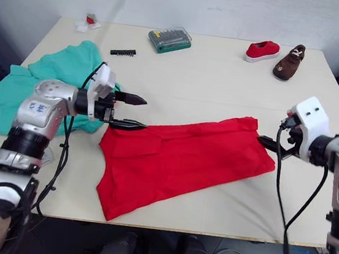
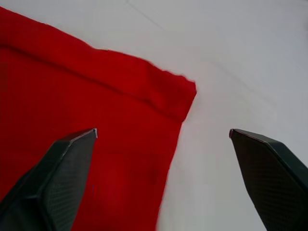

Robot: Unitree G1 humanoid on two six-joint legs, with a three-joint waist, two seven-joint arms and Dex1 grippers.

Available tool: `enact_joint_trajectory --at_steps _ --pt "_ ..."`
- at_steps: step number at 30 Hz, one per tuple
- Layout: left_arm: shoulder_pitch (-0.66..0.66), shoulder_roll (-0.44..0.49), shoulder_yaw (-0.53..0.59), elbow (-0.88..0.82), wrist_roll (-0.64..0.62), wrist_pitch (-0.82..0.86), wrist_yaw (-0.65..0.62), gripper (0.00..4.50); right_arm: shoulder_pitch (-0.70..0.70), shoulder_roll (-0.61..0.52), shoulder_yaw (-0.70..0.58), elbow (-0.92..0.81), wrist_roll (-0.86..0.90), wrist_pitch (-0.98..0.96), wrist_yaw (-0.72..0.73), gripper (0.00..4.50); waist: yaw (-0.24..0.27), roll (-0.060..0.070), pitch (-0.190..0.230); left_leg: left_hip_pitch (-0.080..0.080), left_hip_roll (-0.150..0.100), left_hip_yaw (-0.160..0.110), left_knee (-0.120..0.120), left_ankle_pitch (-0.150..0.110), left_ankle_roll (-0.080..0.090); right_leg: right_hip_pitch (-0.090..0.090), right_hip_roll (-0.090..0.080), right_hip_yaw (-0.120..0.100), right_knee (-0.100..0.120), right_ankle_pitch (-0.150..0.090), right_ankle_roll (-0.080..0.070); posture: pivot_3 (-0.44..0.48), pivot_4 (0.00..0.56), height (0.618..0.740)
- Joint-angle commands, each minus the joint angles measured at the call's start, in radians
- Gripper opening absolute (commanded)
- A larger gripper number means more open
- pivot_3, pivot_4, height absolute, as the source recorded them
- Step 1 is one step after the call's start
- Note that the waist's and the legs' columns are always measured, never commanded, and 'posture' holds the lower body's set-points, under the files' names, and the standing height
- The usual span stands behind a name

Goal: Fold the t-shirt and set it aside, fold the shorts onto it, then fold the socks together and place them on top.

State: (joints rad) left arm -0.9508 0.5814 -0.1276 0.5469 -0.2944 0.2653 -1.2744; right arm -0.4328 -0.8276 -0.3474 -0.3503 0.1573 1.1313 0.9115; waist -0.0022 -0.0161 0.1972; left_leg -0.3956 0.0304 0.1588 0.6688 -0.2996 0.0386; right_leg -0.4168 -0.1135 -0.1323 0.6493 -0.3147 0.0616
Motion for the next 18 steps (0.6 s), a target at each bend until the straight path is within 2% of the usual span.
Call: enact_joint_trajectory --at_steps 1,3,5,10,12,18 --pt "-0.110 -0.038 -0.030 0.205 0.080 -0.107 -0.038 4.50 0.093 0.072 -0.168 -0.342 0.041 0.344 -0.076 4.48 0.003 -0.001 0.000 0.000 0.000 -0.001 0.000 0.000 0.000 0.001 0.000 -0.001 0.000 0.000 0.000 0.000 0.150 0.740" --pt "-0.162 -0.067 -0.056 0.330 0.131 -0.169 -0.052 4.50 0.146 0.170 -0.227 -0.453 0.041 0.458 -0.131 4.48 0.001 -0.001 -0.001 0.000 0.000 -0.002 0.000 0.000 0.000 0.001 0.000 -0.001 -0.001 0.000 0.000 0.000 0.150 0.740" --pt "-0.198 -0.090 -0.082 0.435 0.186 -0.228 -0.054 4.50 0.207 0.296 -0.266 -0.518 0.049 0.483 -0.189 4.48 0.000 -0.001 -0.001 0.000 -0.001 -0.002 -0.001 0.000 0.000 0.001 0.000 -0.002 -0.001 0.000 0.000 0.000 0.150 0.740" --pt "-0.248 -0.126 -0.096 0.603 0.278 -0.342 -0.021 4.50 0.310 0.501 -0.253 -0.598 0.069 0.483 -0.318 4.48 -0.002 -0.001 -0.001 -0.006 -0.002 -0.001 -0.002 0.000 0.000 -0.005 0.000 -0.001 -0.001 0.000 0.000 0.000 0.150 0.740" --pt "-0.259 -0.139 -0.084 0.638 0.290 -0.361 -0.018 4.50 0.333 0.553 -0.227 -0.602 0.066 0.483 -0.370 4.48 -0.001 -0.001 -0.001 -0.011 -0.002 0.001 0.000 0.001 0.001 -0.011 0.001 -0.001 0.006 0.000 0.000 0.000 0.150 0.740" --pt "-0.264 -0.157 -0.082 0.686 0.340 -0.393 -0.015 4.50 0.297 0.676 -0.244 -0.540 0.062 0.483 -0.475 4.48 -0.003 -0.001 -0.001 -0.011 -0.002 0.001 0.001 0.001 0.001 -0.012 0.001 0.000 0.006 0.000 0.000 0.000 0.150 0.740"
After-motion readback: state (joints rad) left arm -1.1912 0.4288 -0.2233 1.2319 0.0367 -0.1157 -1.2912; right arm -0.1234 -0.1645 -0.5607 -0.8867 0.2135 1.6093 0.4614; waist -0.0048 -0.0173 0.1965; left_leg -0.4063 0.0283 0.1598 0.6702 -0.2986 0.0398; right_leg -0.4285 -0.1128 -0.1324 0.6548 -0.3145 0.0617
